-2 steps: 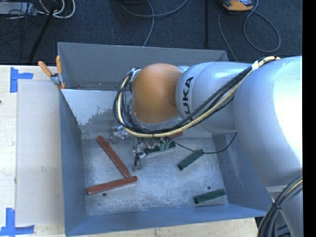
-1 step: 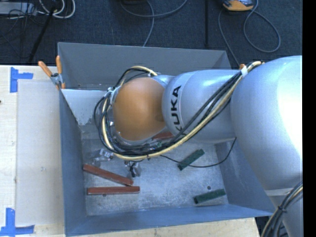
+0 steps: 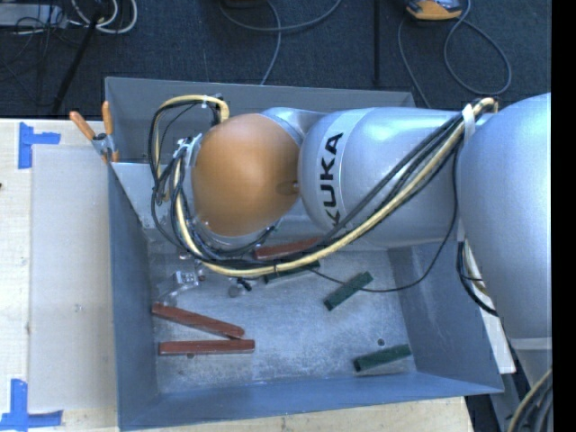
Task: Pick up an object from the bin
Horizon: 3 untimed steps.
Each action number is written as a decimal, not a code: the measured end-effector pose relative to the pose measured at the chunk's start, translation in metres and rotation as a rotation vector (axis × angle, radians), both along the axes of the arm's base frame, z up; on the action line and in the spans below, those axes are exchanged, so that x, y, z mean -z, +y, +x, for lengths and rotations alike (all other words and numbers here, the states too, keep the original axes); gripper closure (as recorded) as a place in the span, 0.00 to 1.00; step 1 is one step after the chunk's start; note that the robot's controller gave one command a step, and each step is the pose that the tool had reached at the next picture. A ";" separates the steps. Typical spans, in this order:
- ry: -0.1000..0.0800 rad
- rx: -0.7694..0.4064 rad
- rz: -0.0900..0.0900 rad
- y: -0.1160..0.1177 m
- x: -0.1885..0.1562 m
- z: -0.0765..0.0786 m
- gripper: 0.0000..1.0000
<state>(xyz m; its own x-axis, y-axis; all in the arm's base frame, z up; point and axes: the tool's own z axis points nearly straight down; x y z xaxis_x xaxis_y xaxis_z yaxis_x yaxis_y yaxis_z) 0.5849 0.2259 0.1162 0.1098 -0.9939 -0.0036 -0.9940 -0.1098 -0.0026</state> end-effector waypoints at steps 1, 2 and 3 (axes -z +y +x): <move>-0.002 -0.232 0.001 0.019 -0.060 0.015 0.00; 0.008 -0.444 -0.003 0.019 -0.020 -0.006 0.00; 0.010 -0.867 -0.002 0.011 0.049 -0.004 0.00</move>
Offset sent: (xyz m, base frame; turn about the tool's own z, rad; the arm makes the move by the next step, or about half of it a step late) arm 0.0140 0.0174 0.0586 -0.2350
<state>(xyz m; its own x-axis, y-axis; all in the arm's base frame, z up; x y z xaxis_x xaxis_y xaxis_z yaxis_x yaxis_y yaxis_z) 0.5810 0.2373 0.0667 0.8287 -0.5596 -0.0068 -0.5596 -0.8288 0.0063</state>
